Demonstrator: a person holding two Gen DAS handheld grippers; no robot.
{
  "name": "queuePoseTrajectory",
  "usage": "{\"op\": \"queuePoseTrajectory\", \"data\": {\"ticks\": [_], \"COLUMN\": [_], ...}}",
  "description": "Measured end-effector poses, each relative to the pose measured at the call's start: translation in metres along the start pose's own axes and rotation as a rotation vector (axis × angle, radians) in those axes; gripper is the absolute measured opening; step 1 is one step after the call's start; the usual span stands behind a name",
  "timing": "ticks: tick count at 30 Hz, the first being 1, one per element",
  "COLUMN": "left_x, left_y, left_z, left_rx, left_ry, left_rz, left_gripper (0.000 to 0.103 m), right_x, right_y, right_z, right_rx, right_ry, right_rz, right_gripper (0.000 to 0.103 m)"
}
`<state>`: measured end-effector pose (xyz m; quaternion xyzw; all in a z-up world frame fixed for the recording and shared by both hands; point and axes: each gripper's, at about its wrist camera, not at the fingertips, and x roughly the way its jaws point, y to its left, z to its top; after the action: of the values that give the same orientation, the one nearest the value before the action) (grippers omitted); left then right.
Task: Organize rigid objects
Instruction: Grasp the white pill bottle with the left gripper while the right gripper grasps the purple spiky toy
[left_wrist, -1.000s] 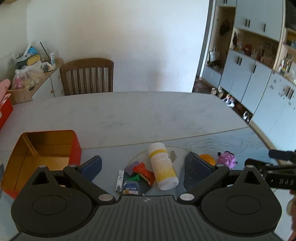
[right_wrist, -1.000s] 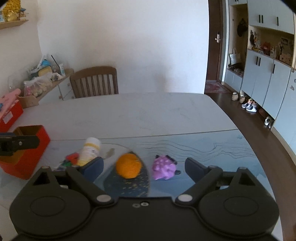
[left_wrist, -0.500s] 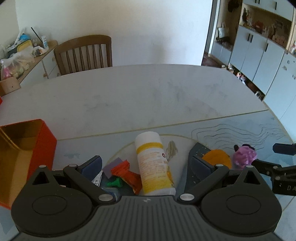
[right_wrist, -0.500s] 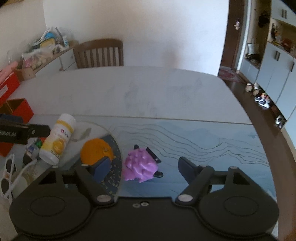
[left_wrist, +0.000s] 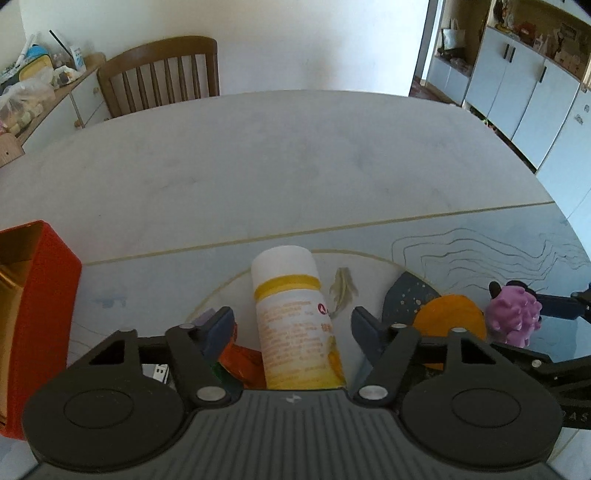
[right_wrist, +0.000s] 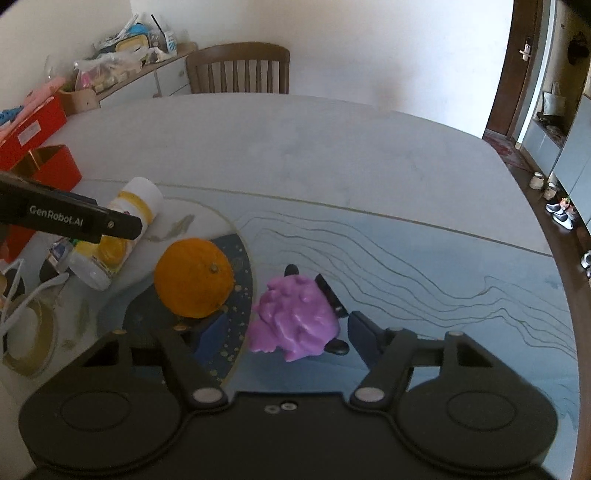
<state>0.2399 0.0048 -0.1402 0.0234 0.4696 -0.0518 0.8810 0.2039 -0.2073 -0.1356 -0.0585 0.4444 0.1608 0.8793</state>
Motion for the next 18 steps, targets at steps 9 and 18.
{"op": "queuePoseTrajectory", "data": {"ticks": [9, 18], "left_x": [0.011, 0.009], "left_y": [-0.009, -0.008], "left_z": [0.0, -0.002], "left_rx": [0.032, 0.019], "left_ry": [0.011, 0.013], "left_rz": [0.03, 0.043], "left_gripper": [0.048, 0.047], "right_x": [0.008, 0.004], "right_y": [-0.004, -0.006], "right_z": [-0.002, -0.003], "right_rx": [0.009, 0.044], "right_ry": [0.004, -0.006], "right_rz": [0.008, -0.009], "right_gripper": [0.059, 0.059]}}
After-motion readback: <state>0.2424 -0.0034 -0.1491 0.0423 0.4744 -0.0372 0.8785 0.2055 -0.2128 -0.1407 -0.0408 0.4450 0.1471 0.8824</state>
